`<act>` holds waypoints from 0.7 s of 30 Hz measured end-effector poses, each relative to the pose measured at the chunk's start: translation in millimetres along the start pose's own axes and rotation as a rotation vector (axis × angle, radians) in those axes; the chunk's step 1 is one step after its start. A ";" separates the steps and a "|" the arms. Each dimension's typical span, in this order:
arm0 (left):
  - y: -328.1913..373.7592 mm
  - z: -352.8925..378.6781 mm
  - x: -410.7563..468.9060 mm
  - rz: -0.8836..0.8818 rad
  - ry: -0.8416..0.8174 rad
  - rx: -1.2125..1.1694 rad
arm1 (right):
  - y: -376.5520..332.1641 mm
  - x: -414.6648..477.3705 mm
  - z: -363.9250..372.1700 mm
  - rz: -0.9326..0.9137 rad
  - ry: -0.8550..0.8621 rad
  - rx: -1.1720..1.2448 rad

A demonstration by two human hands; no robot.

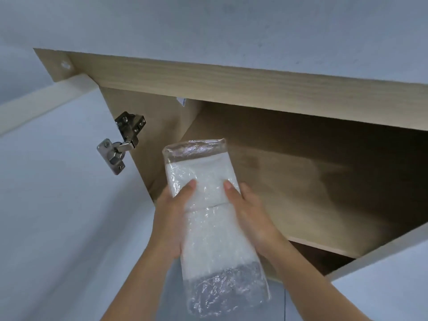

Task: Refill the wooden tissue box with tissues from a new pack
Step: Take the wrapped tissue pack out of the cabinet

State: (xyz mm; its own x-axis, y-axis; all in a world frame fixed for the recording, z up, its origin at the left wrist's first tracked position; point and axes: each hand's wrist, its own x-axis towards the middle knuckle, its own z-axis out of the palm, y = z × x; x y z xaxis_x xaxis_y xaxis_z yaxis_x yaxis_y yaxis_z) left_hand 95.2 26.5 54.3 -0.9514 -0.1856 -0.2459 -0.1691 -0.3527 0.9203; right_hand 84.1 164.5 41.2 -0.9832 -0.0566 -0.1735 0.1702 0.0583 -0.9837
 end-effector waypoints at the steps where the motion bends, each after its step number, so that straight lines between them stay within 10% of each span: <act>1: 4.5 -1.0 -6.8 0.016 0.030 0.019 | -4.0 -7.3 3.1 -0.026 0.012 -0.019; 21: 196.9 9.6 -183.1 0.187 0.188 0.038 | -212.6 -161.6 19.2 -0.193 -0.116 -0.175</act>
State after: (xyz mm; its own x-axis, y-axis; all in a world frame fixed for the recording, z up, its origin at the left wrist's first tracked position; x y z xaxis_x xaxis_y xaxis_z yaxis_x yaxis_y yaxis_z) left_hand 233.7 -0.2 283.4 -0.9030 -0.4128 -0.1192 -0.0075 -0.2622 0.9650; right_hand 208.1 142.1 277.4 -0.9805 -0.1964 0.0023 -0.0436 0.2062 -0.9775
